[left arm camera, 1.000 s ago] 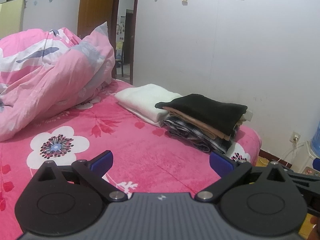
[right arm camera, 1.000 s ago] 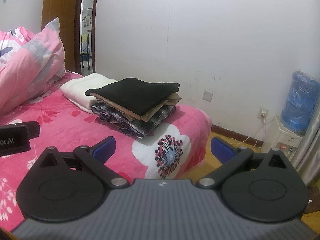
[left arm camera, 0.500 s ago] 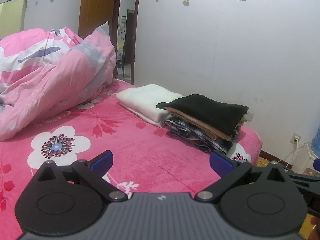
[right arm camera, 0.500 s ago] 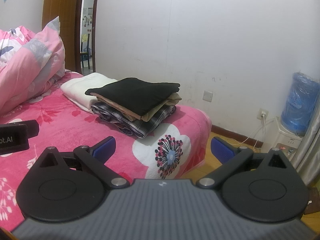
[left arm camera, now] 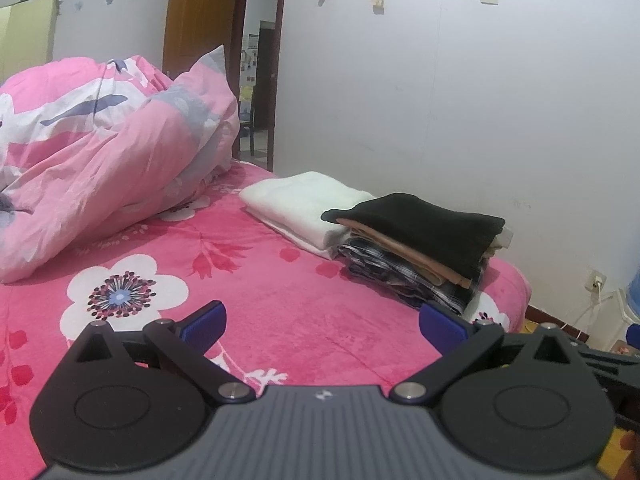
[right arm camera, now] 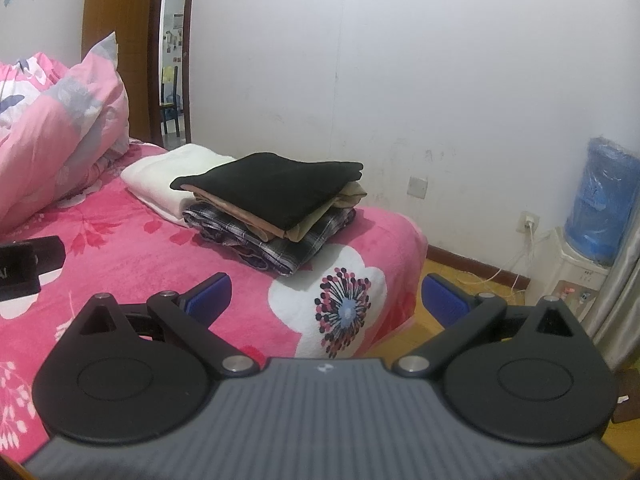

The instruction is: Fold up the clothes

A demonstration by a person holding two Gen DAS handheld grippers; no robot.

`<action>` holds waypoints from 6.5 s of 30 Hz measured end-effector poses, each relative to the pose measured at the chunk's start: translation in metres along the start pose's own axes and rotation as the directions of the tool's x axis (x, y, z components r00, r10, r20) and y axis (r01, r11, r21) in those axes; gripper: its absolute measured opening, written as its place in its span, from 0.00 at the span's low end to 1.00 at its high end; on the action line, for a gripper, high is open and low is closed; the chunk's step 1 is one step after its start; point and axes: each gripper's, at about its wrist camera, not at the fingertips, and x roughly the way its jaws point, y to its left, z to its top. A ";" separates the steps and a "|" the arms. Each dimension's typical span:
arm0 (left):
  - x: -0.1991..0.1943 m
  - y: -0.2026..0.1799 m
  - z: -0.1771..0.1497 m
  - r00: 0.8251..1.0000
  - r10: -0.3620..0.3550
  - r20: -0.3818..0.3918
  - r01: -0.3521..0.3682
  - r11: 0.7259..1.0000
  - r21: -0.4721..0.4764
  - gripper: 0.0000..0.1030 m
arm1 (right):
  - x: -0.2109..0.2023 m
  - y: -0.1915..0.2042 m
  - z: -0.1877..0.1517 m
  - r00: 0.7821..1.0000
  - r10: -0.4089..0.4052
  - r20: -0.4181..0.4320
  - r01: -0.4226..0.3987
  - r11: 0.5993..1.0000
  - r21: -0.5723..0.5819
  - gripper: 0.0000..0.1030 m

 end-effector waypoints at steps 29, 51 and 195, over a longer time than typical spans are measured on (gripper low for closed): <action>-0.002 -0.006 0.002 1.000 0.003 0.010 -0.003 1.000 0.009 1.00 | -0.002 -0.003 0.003 1.000 0.005 0.012 -0.005 1.000 -0.004 0.99; -0.005 -0.002 0.006 1.000 0.013 0.018 -0.013 1.000 0.002 1.00 | -0.007 -0.001 0.005 1.000 0.013 0.017 -0.013 1.000 -0.013 0.99; -0.004 -0.001 0.006 1.000 -0.016 0.016 0.017 1.000 -0.020 1.00 | -0.004 0.005 0.007 1.000 0.006 0.009 -0.006 0.999 -0.046 0.99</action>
